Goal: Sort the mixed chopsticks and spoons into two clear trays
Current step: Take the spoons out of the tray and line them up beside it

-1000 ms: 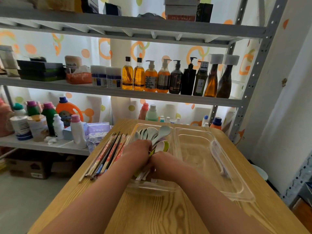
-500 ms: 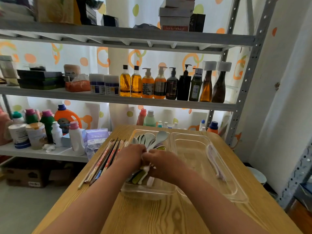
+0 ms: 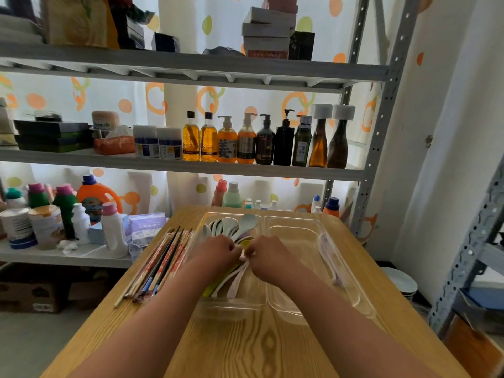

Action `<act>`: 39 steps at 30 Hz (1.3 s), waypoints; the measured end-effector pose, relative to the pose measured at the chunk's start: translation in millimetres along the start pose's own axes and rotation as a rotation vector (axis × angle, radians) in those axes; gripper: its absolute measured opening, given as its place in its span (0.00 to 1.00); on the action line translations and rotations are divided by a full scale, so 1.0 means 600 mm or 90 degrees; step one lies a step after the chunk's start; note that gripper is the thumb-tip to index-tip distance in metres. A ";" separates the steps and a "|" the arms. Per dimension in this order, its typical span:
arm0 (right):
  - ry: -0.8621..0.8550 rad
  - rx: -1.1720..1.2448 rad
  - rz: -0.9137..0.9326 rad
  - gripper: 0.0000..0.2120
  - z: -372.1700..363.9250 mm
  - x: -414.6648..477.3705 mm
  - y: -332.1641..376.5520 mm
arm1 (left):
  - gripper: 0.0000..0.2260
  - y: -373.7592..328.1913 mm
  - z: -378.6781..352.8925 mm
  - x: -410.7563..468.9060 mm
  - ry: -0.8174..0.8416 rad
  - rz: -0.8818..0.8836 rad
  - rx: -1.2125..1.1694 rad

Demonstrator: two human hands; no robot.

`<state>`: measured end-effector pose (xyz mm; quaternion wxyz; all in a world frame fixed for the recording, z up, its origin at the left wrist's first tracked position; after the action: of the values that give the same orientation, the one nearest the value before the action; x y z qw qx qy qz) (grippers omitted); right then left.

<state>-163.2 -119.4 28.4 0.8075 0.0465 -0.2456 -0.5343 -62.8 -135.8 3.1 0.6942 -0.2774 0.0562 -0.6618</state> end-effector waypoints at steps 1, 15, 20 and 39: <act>-0.024 -0.006 0.000 0.11 0.008 0.001 -0.002 | 0.15 -0.003 0.001 -0.001 -0.005 0.000 -0.003; -0.323 0.254 -0.129 0.12 0.158 -0.040 -0.183 | 0.13 -0.092 -0.010 0.019 -0.077 -0.026 -0.055; -0.397 0.286 -0.252 0.11 0.178 -0.064 -0.303 | 0.09 -0.121 -0.049 0.038 -0.064 -0.036 -0.070; -0.374 0.240 -0.410 0.13 0.063 -0.114 -0.447 | 0.06 -0.101 -0.096 0.075 -0.138 -0.021 -0.089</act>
<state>-426.4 -165.8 -53.0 0.4747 0.1131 -0.5292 -0.6942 -136.8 -194.7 -4.2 0.6644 -0.3955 0.0224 -0.6337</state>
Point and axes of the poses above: each hand's wrist, its own x-axis towards the middle knuckle, its own z-axis out of the back of the hand, y = z × x, the point moved 10 cm from there along x, towards the middle knuckle, and after that the axes turned 10 degrees about -y, right-handed, at the moved point
